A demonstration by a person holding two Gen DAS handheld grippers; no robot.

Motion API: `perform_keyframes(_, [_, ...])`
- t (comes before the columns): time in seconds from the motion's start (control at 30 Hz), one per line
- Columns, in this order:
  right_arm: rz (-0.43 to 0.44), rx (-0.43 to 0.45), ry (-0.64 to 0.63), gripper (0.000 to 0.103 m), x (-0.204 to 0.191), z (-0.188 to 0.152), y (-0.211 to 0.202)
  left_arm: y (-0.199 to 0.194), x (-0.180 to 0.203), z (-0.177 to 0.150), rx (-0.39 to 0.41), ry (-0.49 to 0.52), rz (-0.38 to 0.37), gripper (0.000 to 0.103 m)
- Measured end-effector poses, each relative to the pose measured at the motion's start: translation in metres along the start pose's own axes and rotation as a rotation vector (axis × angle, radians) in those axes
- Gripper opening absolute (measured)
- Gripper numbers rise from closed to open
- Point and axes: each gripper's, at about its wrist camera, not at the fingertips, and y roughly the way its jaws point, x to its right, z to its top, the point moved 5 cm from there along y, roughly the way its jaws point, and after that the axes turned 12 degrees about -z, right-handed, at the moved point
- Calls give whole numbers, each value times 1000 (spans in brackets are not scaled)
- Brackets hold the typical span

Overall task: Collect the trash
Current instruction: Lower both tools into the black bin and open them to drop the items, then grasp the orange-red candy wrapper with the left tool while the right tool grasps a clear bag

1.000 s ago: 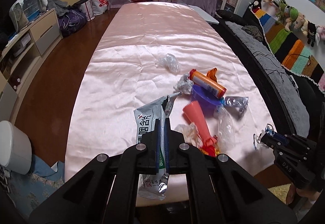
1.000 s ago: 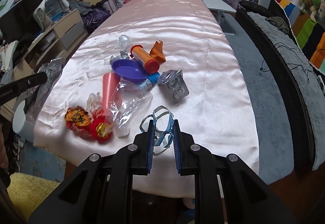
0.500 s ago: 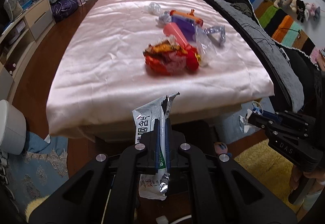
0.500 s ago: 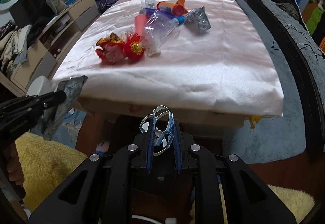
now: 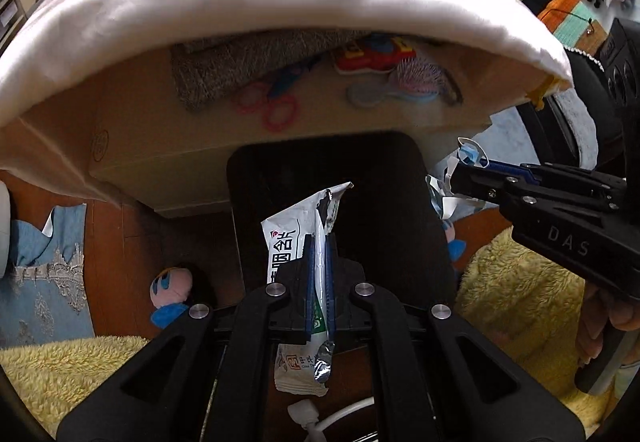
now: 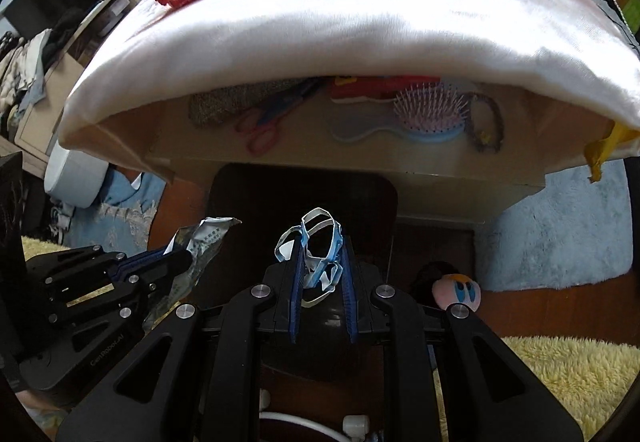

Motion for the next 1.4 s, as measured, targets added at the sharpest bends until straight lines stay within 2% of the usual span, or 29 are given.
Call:
perform_keyframes(0.23, [21, -17, 4, 22, -4, 1, 9, 13, -8, -10, -12, -20, -15, 7])
perform_keyframes(0.3, [27, -28, 6, 38, -4, 1, 11, 13, -11, -10, -13, -18, -10, 10])
perform_keyframes(0.4, [31, -28, 9, 43, -4, 2, 11, 14, -10, -11, -12, -17, -14, 17])
perform_keyframes(0.53, [17, -16, 19, 47, -4, 5, 9, 9, -12, -11, 3, -17, -7, 38])
perform_keyframes(0.6, [7, 11, 29, 63, -1, 7, 1, 3, -14, -10, 25, -22, -4, 54])
perform_keyframes(0.67, [1, 60, 43, 78, 5, 12, -12, -7, -16, -8, 59, -24, 8, 77])
perform_keyframes(0.7, [0, 87, 50, 86, 8, 14, -19, -13, -17, -6, 75, -24, 17, 83])
perform_keyframes(0.77, [1, 137, 68, 95, 16, 20, -35, -24, -18, -3, 101, -16, 40, 92])
perform_keyframes(0.9, [-13, 213, 123, 99, 35, 38, -67, -47, -19, 8, 145, -7, 80, 94])
perform_keyframes(1.0, [-29, 241, 142, 99, 43, 58, -85, -67, -16, 25, 194, 7, 127, 94])
perform_keyframes(1.07, [-33, 267, 138, 99, 44, 74, -94, -81, -12, 40, 232, 10, 129, 94])
perform_keyframes(1.17, [-38, 270, 134, 99, 45, 95, -96, -97, -5, 66, 275, 27, 107, 94])
perform_keyframes(1.33, [3, 263, 128, 99, 37, 130, -91, -107, 7, 111, 308, 85, 121, 94])
perform_keyframes(1.37, [11, 262, 125, 97, 35, 137, -88, -105, 9, 120, 310, 94, 120, 94])
perform_keyframes(1.4, [13, 260, 122, 91, 32, 143, -86, -103, 11, 128, 309, 99, 115, 94])
